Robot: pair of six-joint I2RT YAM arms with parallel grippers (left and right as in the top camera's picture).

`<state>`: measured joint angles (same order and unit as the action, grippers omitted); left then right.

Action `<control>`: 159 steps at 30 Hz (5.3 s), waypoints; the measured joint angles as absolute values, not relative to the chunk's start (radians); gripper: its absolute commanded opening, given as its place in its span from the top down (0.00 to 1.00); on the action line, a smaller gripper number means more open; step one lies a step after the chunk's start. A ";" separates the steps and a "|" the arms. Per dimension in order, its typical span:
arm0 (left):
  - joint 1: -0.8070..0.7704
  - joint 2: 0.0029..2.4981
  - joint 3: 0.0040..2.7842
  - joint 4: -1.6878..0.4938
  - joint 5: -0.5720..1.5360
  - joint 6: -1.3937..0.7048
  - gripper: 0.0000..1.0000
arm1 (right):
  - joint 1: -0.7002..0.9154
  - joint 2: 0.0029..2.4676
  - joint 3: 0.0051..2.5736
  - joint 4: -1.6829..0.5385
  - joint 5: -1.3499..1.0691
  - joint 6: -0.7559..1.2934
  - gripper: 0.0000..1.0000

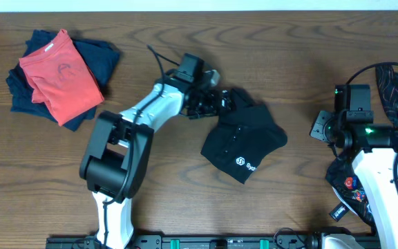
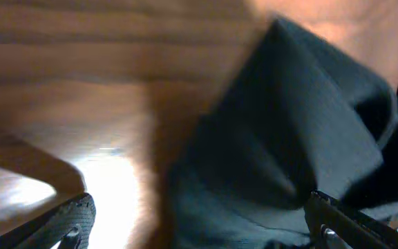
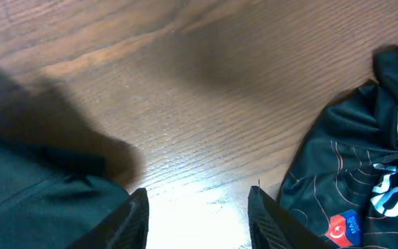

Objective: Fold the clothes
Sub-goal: 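Carry the folded black shirt left with the left gripper onto the stack, then release the black shirt on the stack and lift the left gripper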

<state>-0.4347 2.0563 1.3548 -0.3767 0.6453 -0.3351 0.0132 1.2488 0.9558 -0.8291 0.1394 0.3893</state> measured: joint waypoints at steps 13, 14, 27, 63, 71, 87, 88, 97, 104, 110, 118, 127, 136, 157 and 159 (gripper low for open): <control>-0.543 2.109 1.374 -0.308 0.627 -0.290 0.48 | 0.013 1.256 0.956 -0.831 0.139 0.389 0.54; -0.549 2.117 1.375 -0.308 0.629 -0.289 0.63 | 0.013 1.256 0.956 -0.832 0.139 0.389 0.54; -0.533 2.131 1.384 -0.337 0.653 -0.230 0.94 | 0.013 1.257 0.956 -0.845 0.139 0.389 0.54; 0.360 1.682 1.412 -0.190 0.322 -0.208 0.94 | 0.013 1.257 0.956 -0.848 0.139 0.389 0.54; 0.388 1.770 1.412 -0.133 0.207 -0.209 0.59 | 0.013 1.257 0.956 -0.851 0.139 0.389 0.53; 0.571 1.946 1.420 -0.040 0.174 -0.372 0.02 | 0.013 1.258 0.956 -0.919 0.139 0.370 0.53; 0.568 1.941 1.420 -0.032 0.183 -0.374 0.02 | 0.013 1.258 0.956 -0.920 0.139 0.369 0.53; 0.557 1.791 1.420 0.000 0.348 -0.388 0.02 | 0.013 1.258 0.956 -0.917 0.139 0.363 0.52; 0.461 1.780 1.427 -0.214 0.427 -0.392 0.02 | 0.013 1.258 0.956 -0.917 0.139 0.363 0.52; 0.397 1.841 1.427 -0.226 0.405 -0.393 0.02 | 0.013 1.258 0.956 -0.924 0.137 0.363 0.52; 0.382 1.914 1.425 -0.067 0.336 -0.395 0.05 | 0.013 1.258 0.956 -0.931 0.128 0.363 0.52; 0.389 1.955 1.422 0.498 0.254 -0.441 0.01 | 0.013 1.259 0.956 -0.942 0.095 0.363 0.53; 0.406 1.954 1.426 0.286 0.318 -0.466 0.01 | 0.013 1.259 0.956 -0.916 0.082 0.364 0.48; -0.057 1.954 1.427 -0.312 0.361 -0.073 0.02 | 0.013 1.260 0.956 -0.797 0.074 0.358 0.28; -0.094 1.954 1.427 -0.377 0.359 -0.065 0.02 | 0.013 1.261 0.956 -0.778 0.064 0.342 0.25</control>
<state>-0.0937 1.9537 1.4273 -0.3775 0.3588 -0.0647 0.0132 1.2606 0.9562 -0.7780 0.0635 0.3424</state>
